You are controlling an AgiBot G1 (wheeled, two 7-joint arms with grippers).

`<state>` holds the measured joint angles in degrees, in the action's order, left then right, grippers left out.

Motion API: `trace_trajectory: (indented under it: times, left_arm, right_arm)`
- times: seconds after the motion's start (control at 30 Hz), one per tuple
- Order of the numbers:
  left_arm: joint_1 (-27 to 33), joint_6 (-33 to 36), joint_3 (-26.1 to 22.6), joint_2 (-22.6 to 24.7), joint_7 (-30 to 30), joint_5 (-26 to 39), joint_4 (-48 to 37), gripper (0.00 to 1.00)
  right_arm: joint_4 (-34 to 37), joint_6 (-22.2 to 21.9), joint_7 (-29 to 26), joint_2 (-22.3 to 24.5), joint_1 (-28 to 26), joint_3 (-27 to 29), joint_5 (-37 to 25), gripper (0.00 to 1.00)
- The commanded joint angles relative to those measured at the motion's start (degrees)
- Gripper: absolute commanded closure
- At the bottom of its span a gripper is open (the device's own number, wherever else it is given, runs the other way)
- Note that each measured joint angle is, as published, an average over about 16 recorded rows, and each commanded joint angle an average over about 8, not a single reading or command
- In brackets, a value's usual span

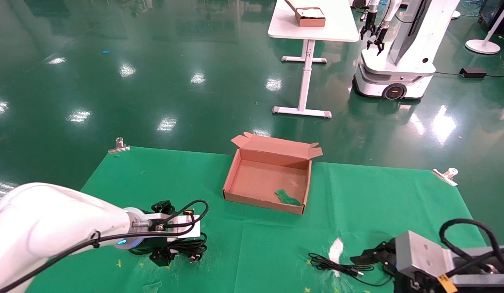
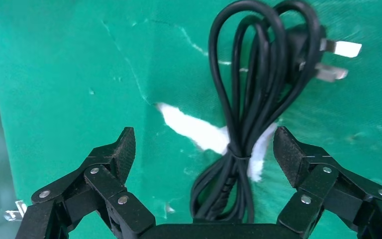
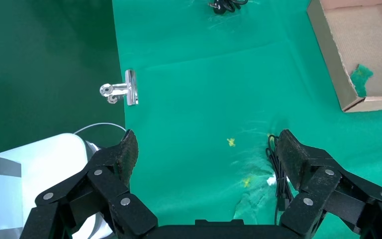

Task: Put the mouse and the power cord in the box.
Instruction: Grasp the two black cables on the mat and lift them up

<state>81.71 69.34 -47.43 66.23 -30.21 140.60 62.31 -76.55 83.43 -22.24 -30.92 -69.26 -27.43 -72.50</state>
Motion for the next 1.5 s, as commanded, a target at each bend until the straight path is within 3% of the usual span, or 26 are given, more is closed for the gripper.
trace_trajectory:
  times: [0.03,0.63,0.93,1.07,1.23,1.5]
  left_arm:
    - [-0.1,-0.6,-0.5,0.6,-0.5,1.5,-0.2,0.0]
    - [-1.1,-0.9,-1.1,0.8,-1.1,2.9,-0.5,0.0]
    - [-1.0,-1.1,-1.1,0.9,-1.2,3.1,-0.7,0.0]
    - [-1.0,-1.1,-1.1,0.9,-1.2,3.1,-0.7,0.0]
    - [-1.0,-1.1,-1.1,0.9,-1.2,3.1,-0.7,0.0]
    - [-1.0,-1.1,-1.1,0.9,-1.2,3.1,-0.7,0.0]
  right_arm:
    - [0.0,-0.1,0.0,0.1,0.1,0.0,0.1,0.0]
    - [-0.1,0.3,-0.6,-0.4,-0.5,-1.3,-2.4,0.0]
    - [2.1,1.5,-4.4,-4.2,-5.4,-7.7,-18.8,0.0]
    - [8.1,1.0,-2.4,-9.1,-9.7,-10.4,-26.2,0.0]
    - [21.4,-1.3,4.1,-17.7,-15.9,-13.3,-32.6,0.0]
    - [42.9,-6.4,14.7,-30.3,-22.5,-16.0,-36.8,0.0]
